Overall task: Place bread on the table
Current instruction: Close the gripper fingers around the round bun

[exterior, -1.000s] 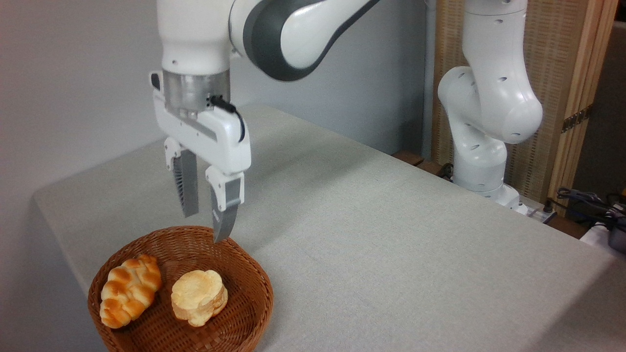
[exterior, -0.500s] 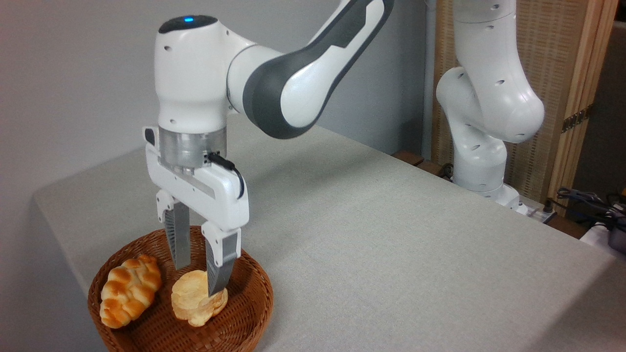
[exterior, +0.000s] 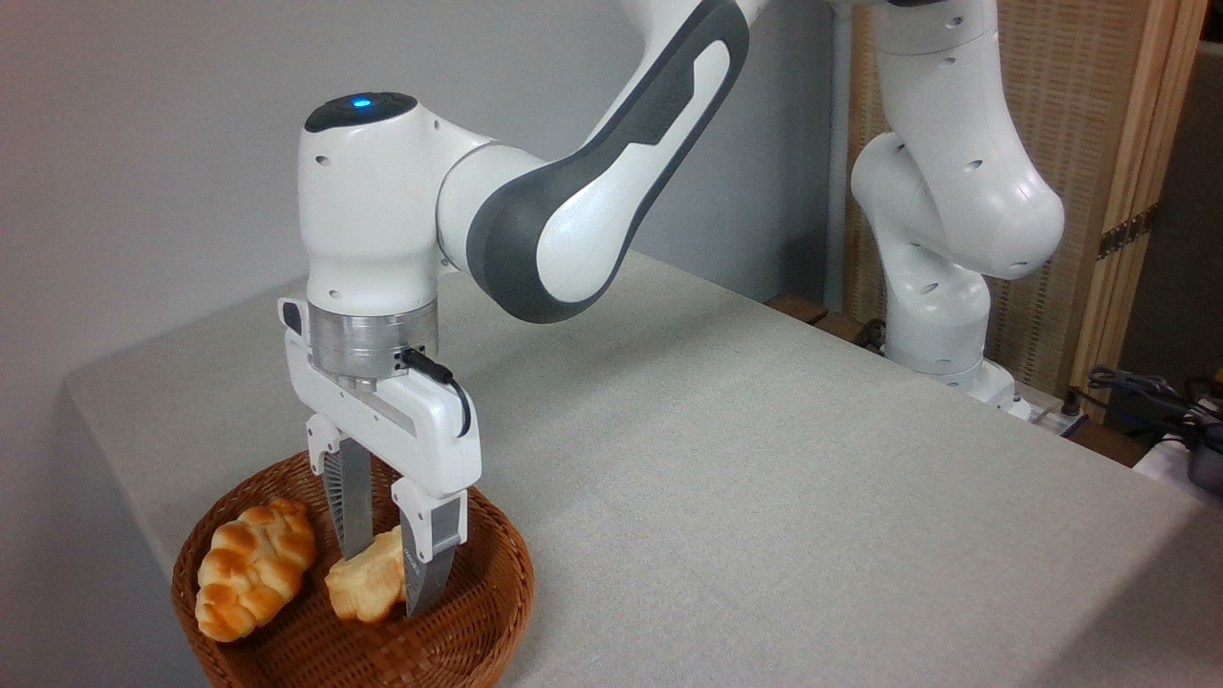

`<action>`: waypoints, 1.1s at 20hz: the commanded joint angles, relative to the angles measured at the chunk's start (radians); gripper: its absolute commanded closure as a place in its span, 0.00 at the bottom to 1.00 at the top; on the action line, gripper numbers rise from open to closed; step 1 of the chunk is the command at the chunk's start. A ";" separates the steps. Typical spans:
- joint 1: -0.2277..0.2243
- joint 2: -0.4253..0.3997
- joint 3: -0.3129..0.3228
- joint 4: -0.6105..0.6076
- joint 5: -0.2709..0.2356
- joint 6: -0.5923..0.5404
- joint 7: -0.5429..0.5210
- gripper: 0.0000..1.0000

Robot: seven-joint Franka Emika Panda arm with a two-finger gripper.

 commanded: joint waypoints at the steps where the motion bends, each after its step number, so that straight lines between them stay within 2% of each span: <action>1: 0.001 0.017 -0.012 0.010 -0.009 0.008 -0.002 0.00; 6: -0.001 0.015 -0.031 0.010 -0.009 0.008 -0.005 0.01; 9: -0.001 0.014 -0.046 0.012 -0.009 0.008 -0.002 0.49; 10: -0.001 0.014 -0.046 0.012 -0.009 0.008 -0.001 0.54; 13: -0.004 0.011 -0.049 0.013 -0.009 0.008 0.002 0.60; 16: -0.007 0.008 -0.051 0.013 -0.009 0.008 0.004 0.76; 22: -0.007 0.008 -0.052 0.013 -0.011 0.008 0.004 0.80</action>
